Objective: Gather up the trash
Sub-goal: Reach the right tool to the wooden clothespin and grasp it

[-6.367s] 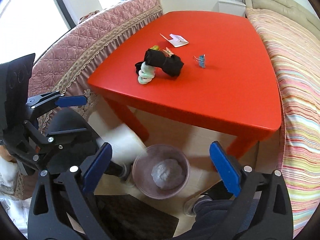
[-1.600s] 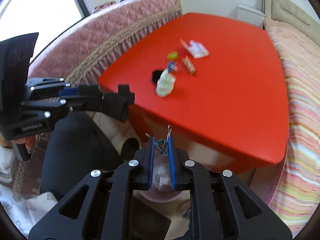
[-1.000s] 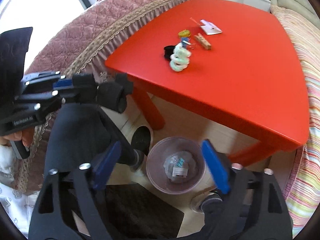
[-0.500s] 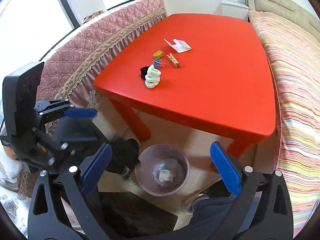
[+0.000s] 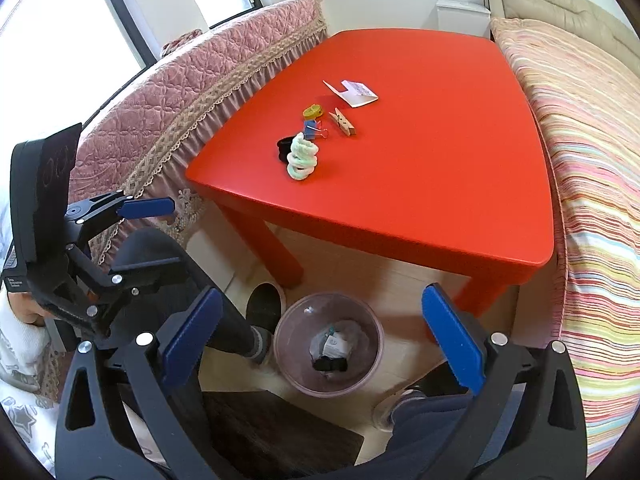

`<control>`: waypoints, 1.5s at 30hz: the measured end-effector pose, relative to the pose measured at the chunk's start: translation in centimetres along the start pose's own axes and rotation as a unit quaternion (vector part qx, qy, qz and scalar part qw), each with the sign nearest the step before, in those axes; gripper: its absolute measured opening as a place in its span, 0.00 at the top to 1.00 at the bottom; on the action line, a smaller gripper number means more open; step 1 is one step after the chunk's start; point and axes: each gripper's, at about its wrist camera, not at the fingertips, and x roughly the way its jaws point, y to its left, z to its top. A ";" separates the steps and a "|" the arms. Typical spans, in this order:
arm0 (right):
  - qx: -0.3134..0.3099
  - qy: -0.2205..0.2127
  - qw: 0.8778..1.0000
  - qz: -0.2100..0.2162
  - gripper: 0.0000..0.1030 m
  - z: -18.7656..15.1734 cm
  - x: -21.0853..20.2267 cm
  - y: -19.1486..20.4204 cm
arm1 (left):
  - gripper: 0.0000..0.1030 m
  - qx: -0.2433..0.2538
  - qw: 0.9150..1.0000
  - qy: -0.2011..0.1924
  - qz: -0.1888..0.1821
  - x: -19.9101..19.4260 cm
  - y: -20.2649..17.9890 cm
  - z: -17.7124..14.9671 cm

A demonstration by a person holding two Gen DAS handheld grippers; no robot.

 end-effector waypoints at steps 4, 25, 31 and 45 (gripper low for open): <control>-0.003 -0.005 1.000 0.003 0.04 0.7 -0.1 0.1 | 0.07 -0.003 1.000 -0.012 0.004 -0.3 0.5 0.2; -0.098 0.061 0.993 -0.019 0.04 17.1 9.2 0.3 | 0.07 -0.044 0.998 -0.048 0.013 -1.7 3.8 1.9; -0.110 0.109 0.987 -0.034 0.11 20.0 14.4 0.0 | 0.07 -0.057 0.997 -0.044 0.016 -1.7 4.5 1.3; -0.120 0.178 0.975 -0.054 0.71 20.5 21.0 -1.3 | 0.07 -0.081 0.996 -0.034 0.016 -1.6 5.7 0.4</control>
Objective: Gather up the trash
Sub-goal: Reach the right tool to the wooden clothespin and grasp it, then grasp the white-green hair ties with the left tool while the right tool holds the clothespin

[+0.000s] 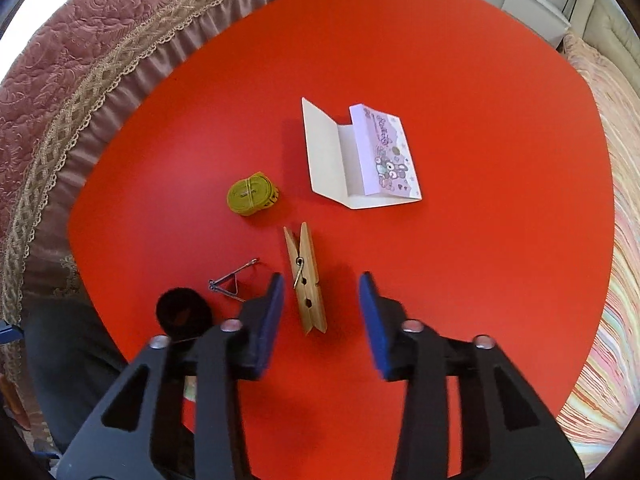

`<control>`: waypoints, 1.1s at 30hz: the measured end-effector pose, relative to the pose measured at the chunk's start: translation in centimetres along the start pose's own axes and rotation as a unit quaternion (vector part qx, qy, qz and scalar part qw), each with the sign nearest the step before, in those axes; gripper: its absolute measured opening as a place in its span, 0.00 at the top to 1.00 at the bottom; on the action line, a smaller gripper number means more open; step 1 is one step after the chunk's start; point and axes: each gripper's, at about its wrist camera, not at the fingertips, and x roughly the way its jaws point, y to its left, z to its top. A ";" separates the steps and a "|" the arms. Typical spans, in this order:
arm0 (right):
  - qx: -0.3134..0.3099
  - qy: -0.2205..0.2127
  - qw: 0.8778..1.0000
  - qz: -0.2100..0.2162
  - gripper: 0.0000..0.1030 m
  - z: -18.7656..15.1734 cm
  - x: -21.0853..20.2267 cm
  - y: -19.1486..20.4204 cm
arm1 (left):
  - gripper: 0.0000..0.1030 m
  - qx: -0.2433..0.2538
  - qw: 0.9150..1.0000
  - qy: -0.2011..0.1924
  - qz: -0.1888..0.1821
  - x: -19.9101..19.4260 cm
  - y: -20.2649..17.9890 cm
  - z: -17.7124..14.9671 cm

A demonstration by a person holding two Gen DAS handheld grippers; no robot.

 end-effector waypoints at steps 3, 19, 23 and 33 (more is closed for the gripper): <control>0.001 -0.002 1.000 0.000 0.85 -0.1 0.2 0.0 | 0.07 0.002 1.000 0.002 -0.001 0.2 -0.1 0.1; 0.049 -0.076 0.996 0.028 0.88 -5.2 -4.9 -0.9 | 0.07 0.036 0.999 0.018 -0.023 3.1 -2.3 3.5; 0.061 -0.087 0.994 0.030 0.88 -7.1 -6.1 -1.4 | 0.07 0.053 0.998 0.035 -0.028 5.0 -3.0 4.9; 0.094 -0.101 0.990 0.035 0.88 -10.1 -7.3 -3.3 | 0.08 0.069 0.992 0.094 -0.047 10.9 -3.2 7.0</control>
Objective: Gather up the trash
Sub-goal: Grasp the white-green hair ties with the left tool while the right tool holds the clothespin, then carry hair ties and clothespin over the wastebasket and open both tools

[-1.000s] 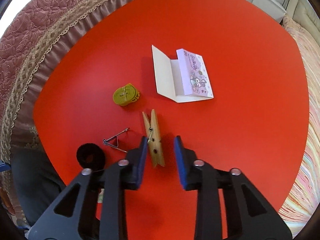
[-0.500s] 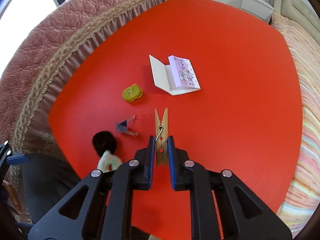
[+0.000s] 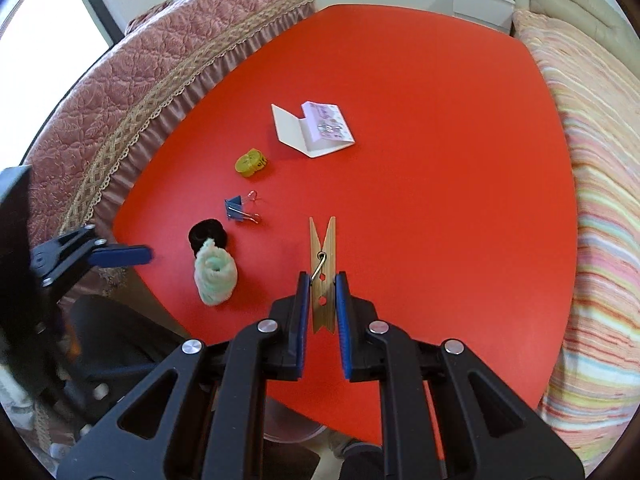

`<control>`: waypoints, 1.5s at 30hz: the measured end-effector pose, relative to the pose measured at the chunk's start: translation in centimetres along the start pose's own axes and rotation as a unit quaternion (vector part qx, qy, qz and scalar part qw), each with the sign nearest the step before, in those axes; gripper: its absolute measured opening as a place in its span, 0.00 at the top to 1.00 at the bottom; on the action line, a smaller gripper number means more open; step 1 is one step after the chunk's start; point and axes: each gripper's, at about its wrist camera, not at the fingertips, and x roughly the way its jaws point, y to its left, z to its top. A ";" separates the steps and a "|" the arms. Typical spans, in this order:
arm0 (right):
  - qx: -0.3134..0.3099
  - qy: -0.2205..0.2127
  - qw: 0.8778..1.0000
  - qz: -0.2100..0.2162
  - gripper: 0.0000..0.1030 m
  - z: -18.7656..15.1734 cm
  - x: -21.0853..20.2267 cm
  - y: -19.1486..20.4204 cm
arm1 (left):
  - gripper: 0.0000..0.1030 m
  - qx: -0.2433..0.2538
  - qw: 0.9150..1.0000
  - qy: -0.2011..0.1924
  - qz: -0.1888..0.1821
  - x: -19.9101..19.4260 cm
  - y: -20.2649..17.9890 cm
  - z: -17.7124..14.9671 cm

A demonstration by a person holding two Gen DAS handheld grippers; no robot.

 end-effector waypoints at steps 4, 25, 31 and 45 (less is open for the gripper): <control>0.005 -0.003 1.000 -0.001 0.88 -0.6 -0.5 -0.6 | 0.26 -0.001 1.000 0.019 0.000 1.8 0.3 0.6; -0.005 -0.023 1.000 -0.005 0.88 -1.8 -1.3 0.6 | 0.78 0.017 0.999 -0.004 0.043 0.8 0.3 1.3; -0.009 -0.039 0.999 -0.003 0.88 -3.1 -2.7 1.5 | 0.78 0.024 0.999 -0.027 0.037 -2.0 -0.9 0.5; -0.037 -0.065 0.997 0.003 0.88 -9.1 -6.3 5.4 | 0.78 0.025 0.998 -0.050 0.037 -5.2 -2.6 -3.9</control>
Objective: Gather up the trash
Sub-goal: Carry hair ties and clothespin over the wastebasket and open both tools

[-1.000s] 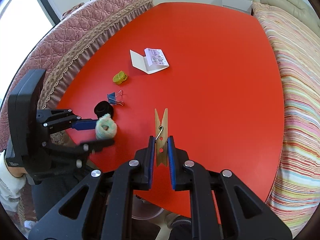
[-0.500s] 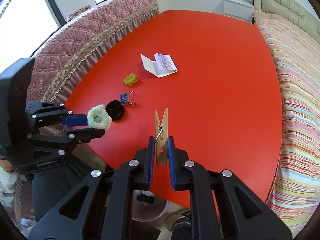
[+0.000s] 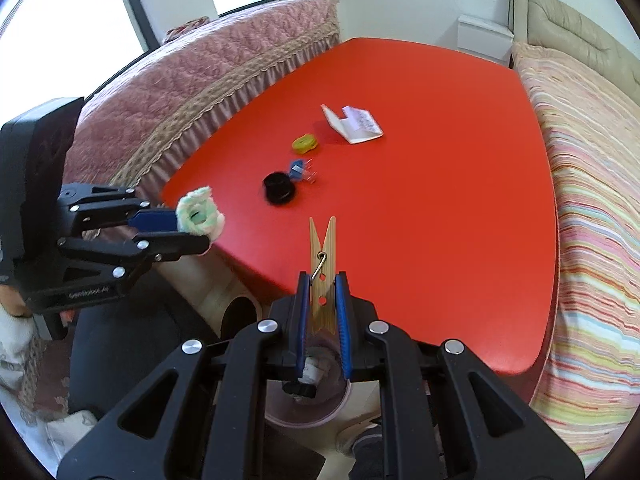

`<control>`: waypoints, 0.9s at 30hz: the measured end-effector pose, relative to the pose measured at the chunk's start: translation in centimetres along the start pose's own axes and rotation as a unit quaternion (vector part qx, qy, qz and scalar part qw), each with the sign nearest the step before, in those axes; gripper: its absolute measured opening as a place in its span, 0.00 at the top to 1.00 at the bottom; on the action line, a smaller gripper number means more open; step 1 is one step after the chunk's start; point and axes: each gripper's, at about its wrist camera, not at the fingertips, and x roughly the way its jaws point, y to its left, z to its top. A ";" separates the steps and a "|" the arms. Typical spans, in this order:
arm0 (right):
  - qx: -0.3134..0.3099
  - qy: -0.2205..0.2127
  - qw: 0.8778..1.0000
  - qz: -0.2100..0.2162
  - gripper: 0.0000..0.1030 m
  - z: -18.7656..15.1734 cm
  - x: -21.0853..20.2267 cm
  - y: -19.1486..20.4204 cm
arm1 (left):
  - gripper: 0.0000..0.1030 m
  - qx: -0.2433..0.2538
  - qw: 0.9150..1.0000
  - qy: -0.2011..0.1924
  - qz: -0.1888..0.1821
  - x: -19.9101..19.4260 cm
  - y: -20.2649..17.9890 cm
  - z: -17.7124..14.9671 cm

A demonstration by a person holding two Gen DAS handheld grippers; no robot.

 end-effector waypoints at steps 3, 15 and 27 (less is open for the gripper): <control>-0.003 0.003 1.000 0.005 0.88 -1.5 -0.2 1.0 | 0.78 -0.003 1.000 0.001 -0.003 -0.3 -0.2 -1.1; -0.006 0.051 0.998 0.035 0.88 -6.7 1.9 3.4 | 0.78 -0.016 1.000 0.013 -0.019 -1.0 -0.4 -4.7; 0.014 0.044 0.998 0.047 0.18 -7.0 2.1 3.5 | 0.78 -0.006 0.999 0.025 -0.029 -0.6 -0.6 -5.5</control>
